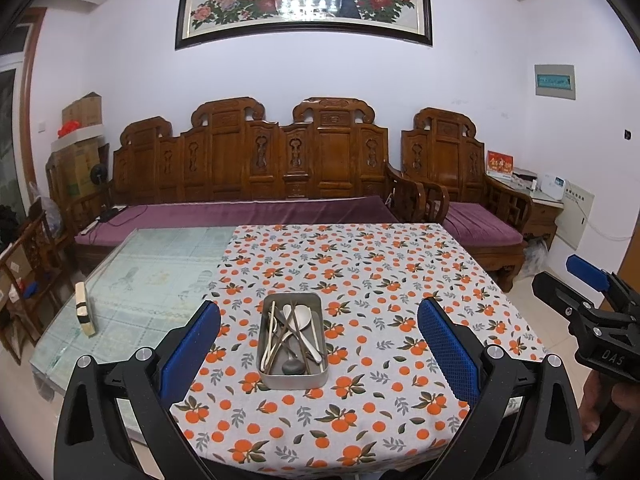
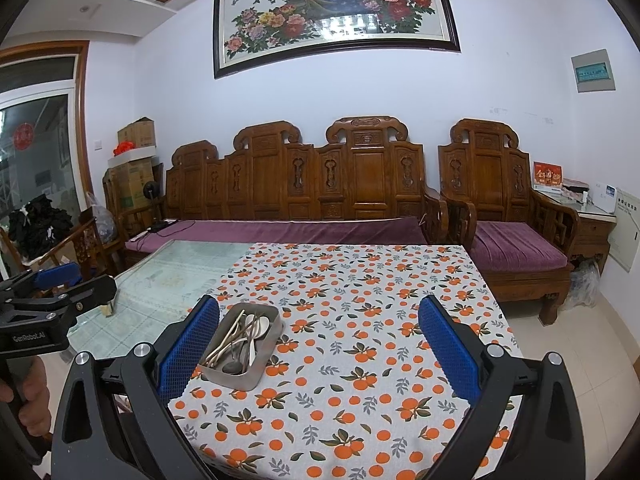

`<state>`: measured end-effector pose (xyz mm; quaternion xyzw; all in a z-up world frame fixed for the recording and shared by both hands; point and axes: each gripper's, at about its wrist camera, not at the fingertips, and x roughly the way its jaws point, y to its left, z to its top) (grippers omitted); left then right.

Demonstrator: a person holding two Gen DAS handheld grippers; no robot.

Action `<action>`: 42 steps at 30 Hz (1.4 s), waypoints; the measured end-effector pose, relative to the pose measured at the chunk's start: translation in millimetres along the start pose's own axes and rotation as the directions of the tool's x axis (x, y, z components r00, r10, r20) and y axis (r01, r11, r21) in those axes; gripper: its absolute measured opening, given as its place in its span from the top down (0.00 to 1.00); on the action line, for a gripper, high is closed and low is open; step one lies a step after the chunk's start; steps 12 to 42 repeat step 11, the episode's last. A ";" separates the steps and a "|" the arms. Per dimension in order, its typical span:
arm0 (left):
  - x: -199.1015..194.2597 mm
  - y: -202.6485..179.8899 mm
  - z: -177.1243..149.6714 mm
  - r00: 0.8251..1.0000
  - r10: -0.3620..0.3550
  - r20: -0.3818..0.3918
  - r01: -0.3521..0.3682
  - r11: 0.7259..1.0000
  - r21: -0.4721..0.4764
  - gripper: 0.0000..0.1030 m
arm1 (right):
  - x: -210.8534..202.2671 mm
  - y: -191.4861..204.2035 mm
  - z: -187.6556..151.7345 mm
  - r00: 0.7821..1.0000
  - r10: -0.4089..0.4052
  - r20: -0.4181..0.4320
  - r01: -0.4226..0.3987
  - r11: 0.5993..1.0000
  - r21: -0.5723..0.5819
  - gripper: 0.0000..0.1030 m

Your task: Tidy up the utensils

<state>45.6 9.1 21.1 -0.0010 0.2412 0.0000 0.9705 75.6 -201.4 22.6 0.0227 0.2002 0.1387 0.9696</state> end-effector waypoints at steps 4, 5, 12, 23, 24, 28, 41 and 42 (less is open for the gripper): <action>0.7 0.6 -0.2 1.000 0.005 0.000 -0.005 1.000 0.001 0.08 | -0.3 0.2 -0.1 1.000 -0.001 0.000 0.001 1.000 0.000 0.03; 0.4 0.8 -1.1 1.000 0.008 0.000 -0.008 1.000 0.000 0.08 | -0.4 0.2 -0.1 1.000 -0.001 0.001 0.001 1.000 0.000 0.03; 1.9 1.0 -1.6 1.000 0.006 0.000 -0.006 1.000 0.000 0.08 | -0.3 -0.4 -0.3 1.000 -0.002 0.000 0.002 1.000 0.001 0.03; 1.9 1.0 -1.6 1.000 0.006 0.000 -0.006 1.000 0.000 0.08 | -0.3 -0.4 -0.3 1.000 -0.002 0.000 0.002 1.000 0.001 0.03; 1.9 1.0 -1.6 1.000 0.006 0.000 -0.006 1.000 0.000 0.08 | -0.3 -0.4 -0.3 1.000 -0.002 0.000 0.002 1.000 0.001 0.03; 1.9 1.0 -1.6 1.000 0.006 0.000 -0.006 1.000 0.000 0.08 | -0.3 -0.4 -0.3 1.000 -0.002 0.000 0.002 1.000 0.001 0.03; 1.9 1.0 -1.6 1.000 0.006 0.000 -0.006 1.000 0.000 0.08 | -0.3 -0.4 -0.3 1.000 -0.002 0.000 0.002 1.000 0.001 0.03; 1.9 1.0 -1.6 1.000 0.006 0.000 -0.006 1.000 0.000 0.08 | -0.3 -0.4 -0.3 1.000 -0.002 0.000 0.002 1.000 0.001 0.03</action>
